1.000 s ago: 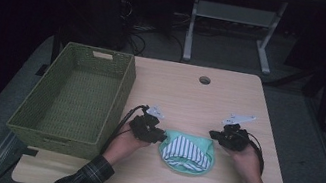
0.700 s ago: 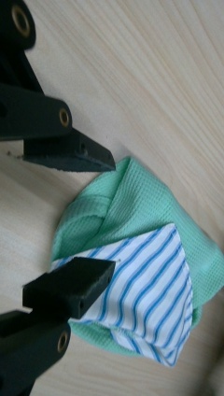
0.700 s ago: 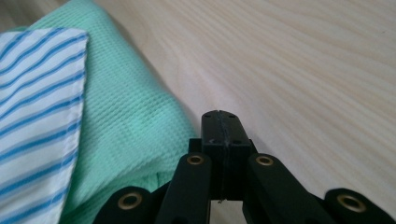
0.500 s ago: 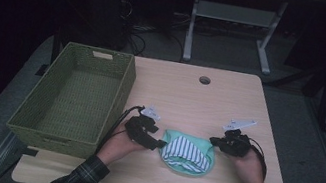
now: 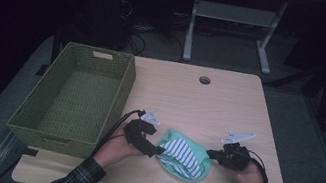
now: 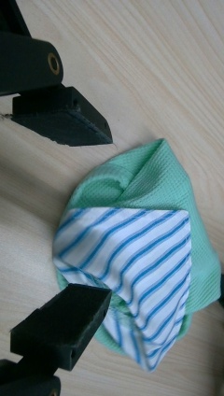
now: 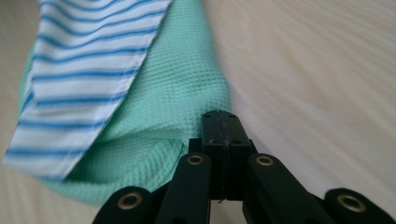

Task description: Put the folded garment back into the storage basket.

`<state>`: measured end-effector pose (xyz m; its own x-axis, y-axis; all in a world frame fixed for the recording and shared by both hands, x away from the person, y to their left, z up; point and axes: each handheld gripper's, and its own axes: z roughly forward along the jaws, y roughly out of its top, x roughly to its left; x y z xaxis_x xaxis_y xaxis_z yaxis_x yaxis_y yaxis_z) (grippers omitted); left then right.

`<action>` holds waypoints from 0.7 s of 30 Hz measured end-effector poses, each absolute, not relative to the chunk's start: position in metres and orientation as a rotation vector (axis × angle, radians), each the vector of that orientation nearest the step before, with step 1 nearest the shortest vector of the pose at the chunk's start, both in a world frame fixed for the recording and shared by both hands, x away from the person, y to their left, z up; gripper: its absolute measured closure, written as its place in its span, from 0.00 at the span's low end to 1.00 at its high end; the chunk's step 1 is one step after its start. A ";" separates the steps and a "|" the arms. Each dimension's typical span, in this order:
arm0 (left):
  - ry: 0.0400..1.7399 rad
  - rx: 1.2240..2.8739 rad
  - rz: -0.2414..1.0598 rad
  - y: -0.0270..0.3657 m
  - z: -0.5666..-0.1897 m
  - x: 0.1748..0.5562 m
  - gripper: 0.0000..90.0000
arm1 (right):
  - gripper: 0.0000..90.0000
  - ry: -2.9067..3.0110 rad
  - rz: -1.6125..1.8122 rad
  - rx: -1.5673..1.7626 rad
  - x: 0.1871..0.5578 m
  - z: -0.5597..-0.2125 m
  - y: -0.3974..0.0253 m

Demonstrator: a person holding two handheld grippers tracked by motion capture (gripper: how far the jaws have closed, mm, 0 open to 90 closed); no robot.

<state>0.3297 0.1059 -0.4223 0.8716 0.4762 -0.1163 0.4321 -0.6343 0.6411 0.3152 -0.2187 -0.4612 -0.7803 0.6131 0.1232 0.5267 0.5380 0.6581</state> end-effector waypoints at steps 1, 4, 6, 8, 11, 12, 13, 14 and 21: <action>0.646 2.350 0.084 0.107 -0.422 0.329 0.22 | 1.00 2.655 1.078 0.964 0.313 -0.462 -0.218; 0.645 2.347 0.093 0.106 -0.421 0.326 0.21 | 1.00 2.679 1.103 0.951 0.303 -0.463 -0.212; 0.629 2.363 0.101 0.107 -0.421 0.325 0.21 | 1.00 2.695 1.110 0.935 0.298 -0.464 -0.207; 0.618 2.372 0.101 0.107 -0.421 0.323 0.20 | 1.00 2.712 1.118 0.908 0.294 -0.464 -0.202; 0.615 2.376 0.098 0.108 -0.421 0.320 0.20 | 1.00 2.727 1.136 0.877 0.290 -0.464 -0.194; 0.612 2.374 0.099 0.107 -0.422 0.319 0.20 | 1.00 2.738 1.134 0.871 0.289 -0.464 -0.191; 0.617 2.371 0.095 0.107 -0.422 0.318 0.20 | 1.00 2.743 1.137 0.853 0.289 -0.464 -0.188; 0.605 2.381 0.099 0.108 -0.422 0.318 0.20 | 1.00 2.750 1.139 0.843 0.287 -0.464 -0.186; 0.589 2.400 0.091 0.105 -0.423 0.309 0.19 | 1.00 2.759 1.140 0.797 0.283 -0.463 -0.178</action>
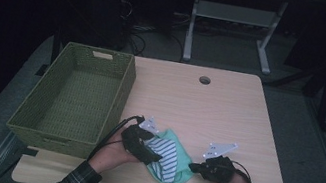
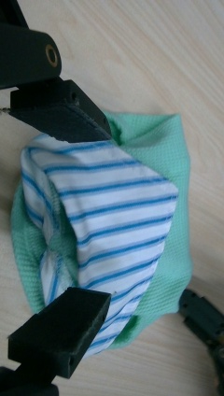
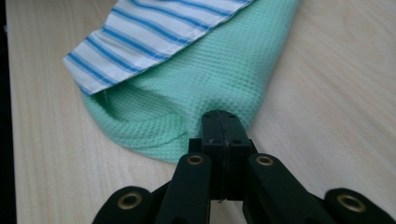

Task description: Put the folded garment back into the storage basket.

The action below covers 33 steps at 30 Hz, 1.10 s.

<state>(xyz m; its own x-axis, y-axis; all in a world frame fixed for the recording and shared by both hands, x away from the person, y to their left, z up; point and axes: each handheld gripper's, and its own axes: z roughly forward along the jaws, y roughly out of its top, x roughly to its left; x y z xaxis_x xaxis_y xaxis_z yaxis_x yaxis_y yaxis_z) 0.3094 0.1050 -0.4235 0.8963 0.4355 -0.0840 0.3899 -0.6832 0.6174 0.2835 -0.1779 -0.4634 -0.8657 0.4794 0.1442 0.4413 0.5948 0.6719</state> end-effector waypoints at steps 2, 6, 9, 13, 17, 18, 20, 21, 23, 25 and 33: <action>0.579 2.409 0.092 0.103 -0.424 0.306 0.19 | 0.96 2.737 1.145 0.820 0.286 -0.462 -0.182; 0.568 2.436 0.084 0.099 -0.427 0.302 0.18 | 0.85 2.675 1.145 0.880 0.292 -0.460 -0.193; 0.566 2.450 0.082 0.096 -0.432 0.300 0.17 | 0.71 2.622 1.129 0.922 0.299 -0.460 -0.201; 0.557 2.478 0.095 0.091 -0.439 0.298 0.17 | 0.54 2.551 1.096 0.978 0.308 -0.462 -0.210; 0.549 2.504 0.110 0.088 -0.445 0.296 0.16 | 0.43 2.503 1.067 1.025 0.315 -0.464 -0.218; 0.546 2.513 0.111 0.087 -0.447 0.296 0.16 | 0.41 2.495 1.056 1.032 0.316 -0.465 -0.219; 0.531 2.535 0.097 0.085 -0.450 0.296 0.14 | 0.35 2.473 1.043 1.048 0.318 -0.467 -0.221; 0.532 2.537 0.102 0.085 -0.452 0.295 0.14 | 0.33 2.465 1.033 1.055 0.319 -0.468 -0.222; 0.518 2.544 0.118 0.084 -0.453 0.294 0.14 | 0.28 2.444 1.012 1.059 0.321 -0.469 -0.223; 0.520 2.544 0.130 0.083 -0.454 0.293 0.14 | 0.21 2.425 0.993 1.075 0.323 -0.471 -0.224; 0.518 2.561 0.179 0.080 -0.456 0.290 0.14 | 0.15 2.376 0.973 1.137 0.330 -0.478 -0.228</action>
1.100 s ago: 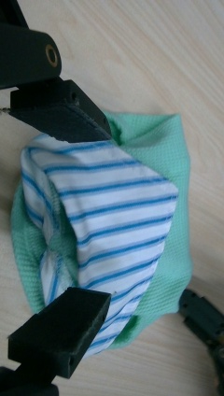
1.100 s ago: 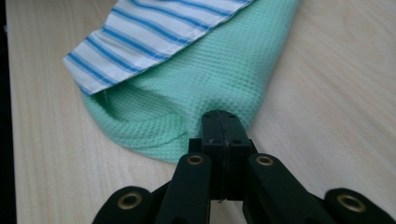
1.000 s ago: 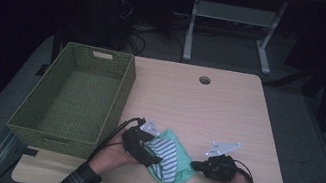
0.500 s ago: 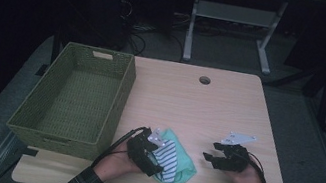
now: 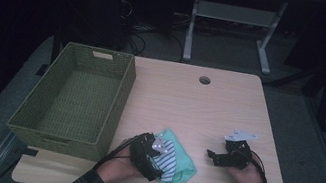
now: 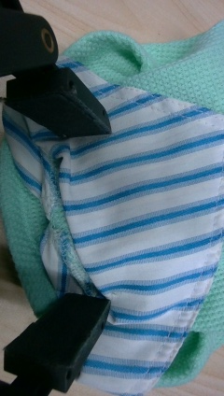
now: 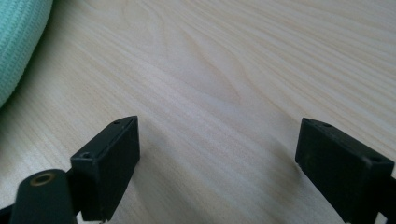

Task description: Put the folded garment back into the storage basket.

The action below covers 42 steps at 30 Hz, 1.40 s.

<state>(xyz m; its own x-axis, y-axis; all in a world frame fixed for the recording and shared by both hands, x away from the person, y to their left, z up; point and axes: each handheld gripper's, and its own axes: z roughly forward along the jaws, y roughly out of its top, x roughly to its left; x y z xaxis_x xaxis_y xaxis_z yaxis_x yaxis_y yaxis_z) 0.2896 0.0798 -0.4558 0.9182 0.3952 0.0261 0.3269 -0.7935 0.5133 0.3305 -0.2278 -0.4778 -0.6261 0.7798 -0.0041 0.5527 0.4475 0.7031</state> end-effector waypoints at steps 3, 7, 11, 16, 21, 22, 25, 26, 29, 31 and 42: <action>0.531 2.558 0.182 0.080 -0.455 0.289 0.17 | 0.14 2.372 0.990 1.143 0.331 -0.479 -0.229; 0.555 2.544 0.178 0.080 -0.453 0.288 0.29 | 0.14 2.370 1.028 1.157 0.331 -0.482 -0.231; 0.559 2.536 0.192 0.082 -0.451 0.289 0.46 | 0.13 2.365 1.036 1.158 0.331 -0.482 -0.231; 0.535 2.545 0.214 0.086 -0.449 0.292 0.71 | 0.14 2.360 1.035 1.159 0.331 -0.483 -0.231; 0.537 2.532 0.207 0.088 -0.449 0.295 0.80 | 0.13 2.353 1.031 1.170 0.331 -0.482 -0.231; 0.541 2.525 0.199 0.088 -0.449 0.296 0.81 | 0.13 2.352 1.031 1.171 0.331 -0.483 -0.231; 0.557 2.510 0.171 0.090 -0.449 0.298 0.81 | 0.13 2.350 1.029 1.177 0.330 -0.482 -0.231; 0.559 2.509 0.165 0.091 -0.448 0.299 0.81 | 0.14 2.351 1.029 1.181 0.330 -0.482 -0.231; 0.569 2.487 0.143 0.092 -0.445 0.300 0.81 | 0.14 2.350 1.030 1.181 0.330 -0.482 -0.231; 0.571 2.465 0.134 0.093 -0.440 0.300 0.81 | 0.14 2.351 1.029 1.182 0.330 -0.482 -0.231; 0.584 2.385 0.078 0.099 -0.412 0.304 0.81 | 0.14 2.349 1.031 1.183 0.330 -0.482 -0.231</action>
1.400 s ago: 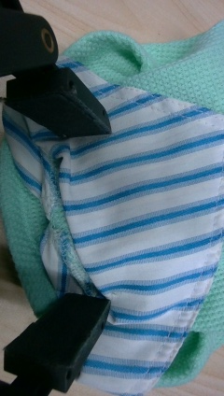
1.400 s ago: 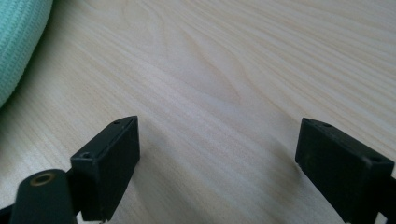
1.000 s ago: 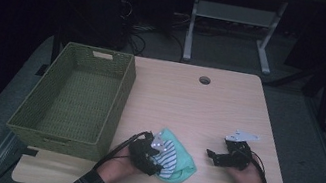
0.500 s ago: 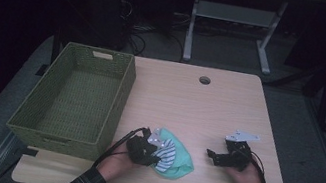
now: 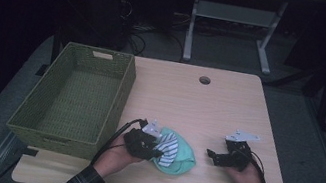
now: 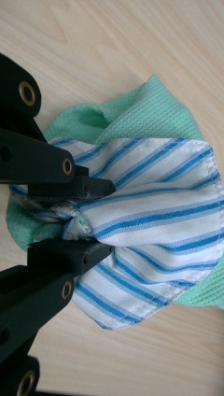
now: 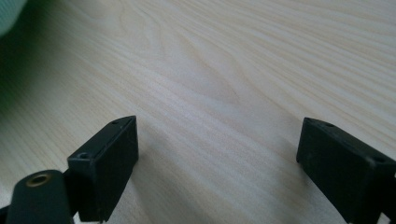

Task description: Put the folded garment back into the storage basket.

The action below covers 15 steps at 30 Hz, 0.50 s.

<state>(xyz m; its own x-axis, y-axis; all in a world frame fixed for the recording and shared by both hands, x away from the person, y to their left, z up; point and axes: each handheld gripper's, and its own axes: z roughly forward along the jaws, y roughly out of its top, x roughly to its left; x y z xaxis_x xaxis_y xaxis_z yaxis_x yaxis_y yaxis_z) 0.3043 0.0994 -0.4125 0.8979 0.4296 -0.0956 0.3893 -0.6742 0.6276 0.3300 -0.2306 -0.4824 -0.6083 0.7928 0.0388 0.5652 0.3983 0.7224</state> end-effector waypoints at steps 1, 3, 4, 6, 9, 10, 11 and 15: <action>0.585 2.377 0.077 0.100 -0.410 0.305 0.81 | 0.14 2.348 1.031 1.182 0.330 -0.482 -0.231; 0.592 2.365 0.066 0.101 -0.404 0.307 0.81 | 0.14 2.348 1.031 1.182 0.330 -0.482 -0.231; 0.604 2.351 0.060 0.101 -0.402 0.307 0.81 | 0.13 2.349 1.032 1.183 0.330 -0.482 -0.231; 0.589 2.361 0.059 0.102 -0.397 0.309 0.80 | 0.14 2.348 1.032 1.183 0.330 -0.482 -0.231; 0.588 2.363 0.050 0.104 -0.390 0.311 0.80 | 0.14 2.348 1.031 1.182 0.330 -0.482 -0.231; 0.583 2.367 0.048 0.105 -0.387 0.312 0.80 | 0.14 2.348 1.032 1.183 0.330 -0.482 -0.231; 0.581 2.368 0.042 0.106 -0.385 0.313 0.80 | 0.14 2.348 1.031 1.182 0.330 -0.482 -0.231; 0.594 2.344 0.033 0.110 -0.374 0.317 0.80 | 0.14 2.348 1.032 1.183 0.330 -0.482 -0.231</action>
<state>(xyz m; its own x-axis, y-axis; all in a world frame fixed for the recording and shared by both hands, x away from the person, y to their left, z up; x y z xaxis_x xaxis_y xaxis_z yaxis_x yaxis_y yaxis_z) 0.3170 0.1101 -0.3741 0.8941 0.4256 -0.1395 0.4076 -0.6442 0.6472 0.3300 -0.2305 -0.4825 -0.6081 0.7929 0.0391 0.5651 0.3978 0.7227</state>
